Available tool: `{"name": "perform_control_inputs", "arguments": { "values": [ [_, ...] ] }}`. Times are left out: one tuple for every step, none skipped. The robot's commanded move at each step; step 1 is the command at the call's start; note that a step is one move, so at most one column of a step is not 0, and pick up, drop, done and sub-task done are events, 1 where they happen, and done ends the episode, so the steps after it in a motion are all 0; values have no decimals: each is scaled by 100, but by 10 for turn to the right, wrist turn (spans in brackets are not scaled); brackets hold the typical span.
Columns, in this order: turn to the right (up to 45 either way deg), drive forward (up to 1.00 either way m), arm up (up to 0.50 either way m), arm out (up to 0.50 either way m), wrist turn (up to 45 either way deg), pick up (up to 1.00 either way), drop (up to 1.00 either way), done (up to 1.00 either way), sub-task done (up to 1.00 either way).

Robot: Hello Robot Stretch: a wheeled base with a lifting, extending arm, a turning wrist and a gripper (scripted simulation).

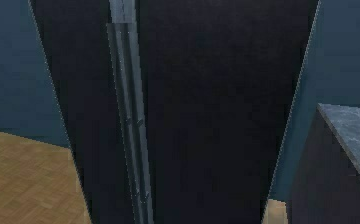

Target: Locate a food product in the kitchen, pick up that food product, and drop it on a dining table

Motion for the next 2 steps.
{"name": "perform_control_inputs", "arguments": {
  "values": [
    [0,0,0,0,-450,0,0,0,0],
    [0,0,0,0,-450,0,0,0,0]
  ]
}}
